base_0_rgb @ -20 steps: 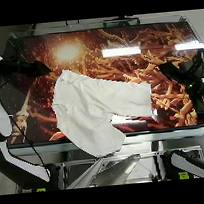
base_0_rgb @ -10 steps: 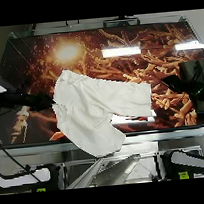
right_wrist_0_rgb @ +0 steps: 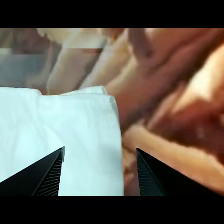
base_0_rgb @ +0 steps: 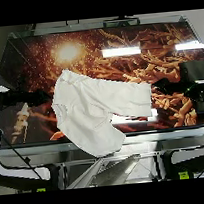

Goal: Fold the shirts.

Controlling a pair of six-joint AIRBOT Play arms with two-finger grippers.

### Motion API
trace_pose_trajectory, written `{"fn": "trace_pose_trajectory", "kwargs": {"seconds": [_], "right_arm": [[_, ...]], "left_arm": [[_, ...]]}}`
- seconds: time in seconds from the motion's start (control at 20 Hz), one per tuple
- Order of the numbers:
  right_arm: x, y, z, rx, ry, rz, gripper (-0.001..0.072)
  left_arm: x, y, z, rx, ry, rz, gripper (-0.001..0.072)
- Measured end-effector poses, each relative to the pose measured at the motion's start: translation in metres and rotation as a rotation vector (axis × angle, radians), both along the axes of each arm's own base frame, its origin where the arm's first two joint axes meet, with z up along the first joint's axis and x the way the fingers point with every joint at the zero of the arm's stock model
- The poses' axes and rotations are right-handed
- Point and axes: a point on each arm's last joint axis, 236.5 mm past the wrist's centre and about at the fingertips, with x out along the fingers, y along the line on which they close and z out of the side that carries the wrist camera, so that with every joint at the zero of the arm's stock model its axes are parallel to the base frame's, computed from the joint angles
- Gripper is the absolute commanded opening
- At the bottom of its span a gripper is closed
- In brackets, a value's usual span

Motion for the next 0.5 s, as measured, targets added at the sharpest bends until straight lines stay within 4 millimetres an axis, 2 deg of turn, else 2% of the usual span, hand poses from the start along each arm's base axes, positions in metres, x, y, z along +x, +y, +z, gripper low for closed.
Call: {"fn": "trace_pose_trajectory", "kwargs": {"seconds": [0.2, 0.35, 0.5], "right_arm": [[0.015, 0.005, -0.001, -0.01, -0.007, 0.031, 0.0511], [0.015, 0.003, -0.009, -0.032, 0.024, 0.05, 0.0511], [0.014, 0.004, -0.016, -0.031, 0.053, 0.064, 0.0468]], "left_arm": [[0.013, -0.003, -0.026, -0.016, 0.058, -0.052, 0.0333], [0.016, -0.019, -0.035, -0.049, 0.1, -0.113, 0.0333], [0.01, -0.035, -0.042, -0.079, 0.144, -0.168, 0.0331]]}}
